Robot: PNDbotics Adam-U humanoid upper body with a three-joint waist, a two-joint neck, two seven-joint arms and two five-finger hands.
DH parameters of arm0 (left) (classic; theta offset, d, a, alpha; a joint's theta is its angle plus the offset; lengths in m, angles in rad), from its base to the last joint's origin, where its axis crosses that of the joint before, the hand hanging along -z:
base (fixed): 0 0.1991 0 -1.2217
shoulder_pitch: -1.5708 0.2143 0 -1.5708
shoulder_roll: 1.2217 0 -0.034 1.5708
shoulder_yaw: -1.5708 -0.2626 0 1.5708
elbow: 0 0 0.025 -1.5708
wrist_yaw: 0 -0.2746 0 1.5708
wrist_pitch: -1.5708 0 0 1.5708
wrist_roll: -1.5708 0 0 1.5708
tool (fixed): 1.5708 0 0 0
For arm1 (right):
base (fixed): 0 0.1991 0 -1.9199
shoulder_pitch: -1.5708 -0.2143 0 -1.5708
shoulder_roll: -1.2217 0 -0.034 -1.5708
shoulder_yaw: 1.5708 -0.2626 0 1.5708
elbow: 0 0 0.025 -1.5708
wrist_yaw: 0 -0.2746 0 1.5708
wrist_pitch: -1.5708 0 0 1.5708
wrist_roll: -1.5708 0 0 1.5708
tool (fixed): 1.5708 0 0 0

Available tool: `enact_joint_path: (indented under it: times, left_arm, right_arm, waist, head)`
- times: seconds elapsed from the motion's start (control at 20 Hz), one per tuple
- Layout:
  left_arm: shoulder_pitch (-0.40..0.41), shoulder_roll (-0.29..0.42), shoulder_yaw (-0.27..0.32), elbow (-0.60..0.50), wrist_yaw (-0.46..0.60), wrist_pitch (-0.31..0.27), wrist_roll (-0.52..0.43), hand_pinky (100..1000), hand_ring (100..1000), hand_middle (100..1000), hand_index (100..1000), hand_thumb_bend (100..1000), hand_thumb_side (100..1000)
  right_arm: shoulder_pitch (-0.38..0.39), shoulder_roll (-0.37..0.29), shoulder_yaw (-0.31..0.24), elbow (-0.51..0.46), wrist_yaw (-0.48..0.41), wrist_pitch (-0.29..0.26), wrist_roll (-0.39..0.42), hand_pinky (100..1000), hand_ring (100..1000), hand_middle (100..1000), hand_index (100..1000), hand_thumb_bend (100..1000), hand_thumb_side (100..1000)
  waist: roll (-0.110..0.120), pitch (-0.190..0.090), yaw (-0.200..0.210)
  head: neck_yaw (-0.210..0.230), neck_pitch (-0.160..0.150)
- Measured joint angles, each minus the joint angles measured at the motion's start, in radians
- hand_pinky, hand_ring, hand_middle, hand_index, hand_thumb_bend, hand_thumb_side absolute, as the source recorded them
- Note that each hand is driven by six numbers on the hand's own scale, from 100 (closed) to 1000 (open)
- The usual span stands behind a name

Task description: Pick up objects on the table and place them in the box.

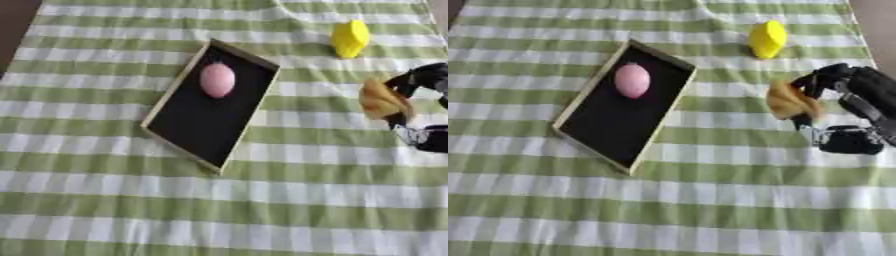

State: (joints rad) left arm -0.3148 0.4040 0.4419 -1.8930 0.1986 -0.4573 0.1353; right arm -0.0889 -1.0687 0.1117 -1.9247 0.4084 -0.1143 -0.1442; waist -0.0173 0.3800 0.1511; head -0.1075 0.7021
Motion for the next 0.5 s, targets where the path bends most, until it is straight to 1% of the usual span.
enact_joint_path:
  times: [0.2, 0.25, 0.3, 0.5]
  left_arm:
    - [0.000, 0.000, 0.000, 0.000, 0.000, 0.002, 0.001, 720, 764, 683, 843, 100, 570]
    - [0.000, 0.000, 0.000, 0.000, 0.000, 0.002, 0.001, 720, 764, 683, 843, 100, 572]
    - [0.000, 0.000, 0.000, 0.000, 0.000, 0.002, 0.001, 721, 764, 683, 843, 100, 570]
    - [-0.002, 0.000, -0.001, 0.000, 0.000, 0.002, 0.001, 723, 766, 684, 843, 100, 570]
  right_arm:
    - [-0.011, -0.001, -0.005, -0.031, -0.019, -0.021, -0.017, 737, 571, 100, 324, 100, 210]
    - [-0.017, -0.001, -0.007, -0.039, -0.024, -0.028, -0.017, 735, 572, 100, 325, 100, 261]
    - [-0.026, -0.003, -0.007, -0.045, -0.027, -0.037, -0.017, 734, 572, 100, 326, 100, 211]
    - [-0.080, -0.038, 0.000, -0.055, -0.050, -0.088, -0.003, 732, 573, 100, 332, 100, 213]
  waist:
    - [-0.001, -0.006, 0.000]
    - [-0.002, -0.007, 0.000]
    - [-0.003, -0.008, 0.001]
    - [-0.005, -0.017, 0.009]
  head:
    - [0.000, 0.000]
    - [0.000, 0.000]
    - [0.000, 0.000]
    - [-0.005, 0.000]
